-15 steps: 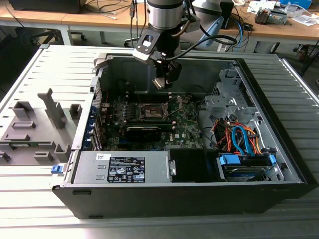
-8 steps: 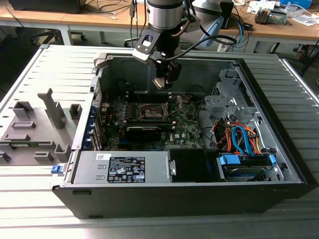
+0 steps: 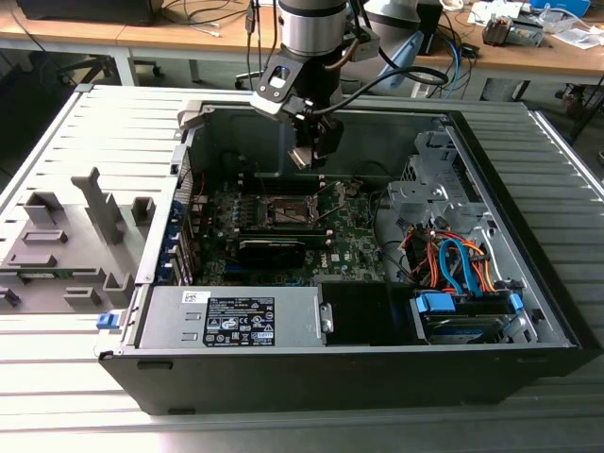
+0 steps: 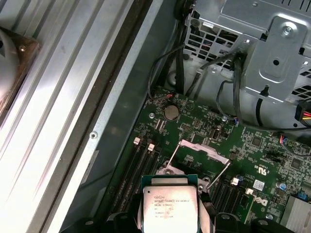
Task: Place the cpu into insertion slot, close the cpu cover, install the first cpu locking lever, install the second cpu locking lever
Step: 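Place the cpu into insertion slot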
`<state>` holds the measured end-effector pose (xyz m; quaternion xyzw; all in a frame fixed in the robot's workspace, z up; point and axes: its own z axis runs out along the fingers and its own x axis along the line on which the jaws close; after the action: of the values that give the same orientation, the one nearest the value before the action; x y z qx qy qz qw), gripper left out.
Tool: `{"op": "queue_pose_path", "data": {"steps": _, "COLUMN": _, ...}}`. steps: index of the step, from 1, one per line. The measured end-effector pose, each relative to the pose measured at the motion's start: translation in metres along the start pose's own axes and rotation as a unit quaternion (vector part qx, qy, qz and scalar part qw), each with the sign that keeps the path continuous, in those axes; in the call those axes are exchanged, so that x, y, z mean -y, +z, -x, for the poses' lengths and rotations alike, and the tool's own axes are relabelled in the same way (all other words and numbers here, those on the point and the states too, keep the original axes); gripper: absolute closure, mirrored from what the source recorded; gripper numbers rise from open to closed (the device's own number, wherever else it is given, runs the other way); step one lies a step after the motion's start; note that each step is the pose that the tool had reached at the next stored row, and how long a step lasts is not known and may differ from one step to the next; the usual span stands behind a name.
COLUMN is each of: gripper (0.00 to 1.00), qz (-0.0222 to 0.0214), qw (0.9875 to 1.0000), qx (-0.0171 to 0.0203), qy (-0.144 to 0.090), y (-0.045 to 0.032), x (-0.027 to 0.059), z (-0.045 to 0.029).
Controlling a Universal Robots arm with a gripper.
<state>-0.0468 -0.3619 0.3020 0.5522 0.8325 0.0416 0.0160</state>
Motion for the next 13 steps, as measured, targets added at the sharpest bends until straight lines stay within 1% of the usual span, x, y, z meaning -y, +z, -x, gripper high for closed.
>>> {"op": "queue_pose_path", "data": {"steps": 13, "gripper": 0.46, "qz": 0.0002, "qw": 1.0000, "qx": 0.0008, "qy": 0.009, "y": 0.0000, "x": 0.0000, "z": 0.0000}}
